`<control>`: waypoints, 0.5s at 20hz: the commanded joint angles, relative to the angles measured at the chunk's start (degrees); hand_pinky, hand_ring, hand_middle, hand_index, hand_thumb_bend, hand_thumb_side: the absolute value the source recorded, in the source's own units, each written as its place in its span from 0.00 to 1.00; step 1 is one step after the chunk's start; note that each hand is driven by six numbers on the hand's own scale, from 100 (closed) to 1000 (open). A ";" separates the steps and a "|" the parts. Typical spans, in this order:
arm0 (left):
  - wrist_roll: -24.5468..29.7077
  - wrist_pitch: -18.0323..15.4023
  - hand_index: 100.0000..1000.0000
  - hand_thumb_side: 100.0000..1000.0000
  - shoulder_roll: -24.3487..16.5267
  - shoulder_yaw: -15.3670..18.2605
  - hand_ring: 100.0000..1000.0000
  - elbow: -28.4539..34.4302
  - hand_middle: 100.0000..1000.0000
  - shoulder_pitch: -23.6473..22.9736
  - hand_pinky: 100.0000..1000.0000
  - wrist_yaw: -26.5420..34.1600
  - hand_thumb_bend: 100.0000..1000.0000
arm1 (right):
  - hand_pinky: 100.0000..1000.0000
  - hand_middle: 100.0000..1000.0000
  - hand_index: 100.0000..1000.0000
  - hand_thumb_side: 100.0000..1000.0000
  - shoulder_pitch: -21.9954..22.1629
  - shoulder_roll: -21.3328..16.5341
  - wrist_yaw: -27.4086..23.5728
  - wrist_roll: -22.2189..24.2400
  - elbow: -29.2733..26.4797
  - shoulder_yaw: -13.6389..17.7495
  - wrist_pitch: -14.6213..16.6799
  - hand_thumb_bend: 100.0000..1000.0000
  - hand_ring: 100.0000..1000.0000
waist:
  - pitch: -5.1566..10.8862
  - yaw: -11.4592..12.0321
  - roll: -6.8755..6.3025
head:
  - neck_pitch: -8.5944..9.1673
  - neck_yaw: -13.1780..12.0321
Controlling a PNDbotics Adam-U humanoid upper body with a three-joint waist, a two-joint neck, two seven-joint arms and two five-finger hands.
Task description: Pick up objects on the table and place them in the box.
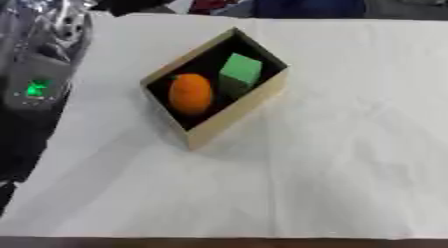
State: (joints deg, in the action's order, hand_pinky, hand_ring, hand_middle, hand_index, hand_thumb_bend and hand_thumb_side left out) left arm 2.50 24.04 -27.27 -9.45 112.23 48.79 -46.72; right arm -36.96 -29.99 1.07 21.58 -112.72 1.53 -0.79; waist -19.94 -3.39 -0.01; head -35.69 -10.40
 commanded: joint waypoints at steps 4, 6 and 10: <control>-16.07 -2.52 0.84 0.88 -1.10 4.75 0.68 2.35 0.66 -4.72 0.72 15.22 0.17 | 0.90 0.63 0.88 0.57 -0.39 -0.75 -2.69 -2.96 -1.47 1.21 0.45 0.00 0.93 | 1.53 0.44 0.26 | 0.41 0.70; -20.06 -4.83 0.81 0.89 -1.06 5.95 0.68 2.36 0.65 -6.81 0.72 19.23 0.18 | 0.90 0.63 0.89 0.55 -0.32 -0.63 -4.22 -4.36 -1.72 1.30 1.01 0.00 0.93 | 1.51 0.53 0.32 | 0.44 0.94; -27.07 -11.08 0.82 0.96 -0.45 7.59 0.66 2.36 0.64 -11.89 0.72 26.24 0.16 | 0.89 0.63 0.88 0.57 -0.08 -0.46 -8.18 -7.68 -1.86 1.52 3.09 0.00 0.92 | 1.44 0.63 0.36 | 0.56 1.21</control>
State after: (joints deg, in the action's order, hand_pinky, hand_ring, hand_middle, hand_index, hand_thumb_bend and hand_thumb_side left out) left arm -22.43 14.61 -27.14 -2.94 113.55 36.53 -22.67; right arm -36.61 -29.70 -5.61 15.02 -113.34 2.24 1.73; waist -19.94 -2.79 0.33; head -35.68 -9.39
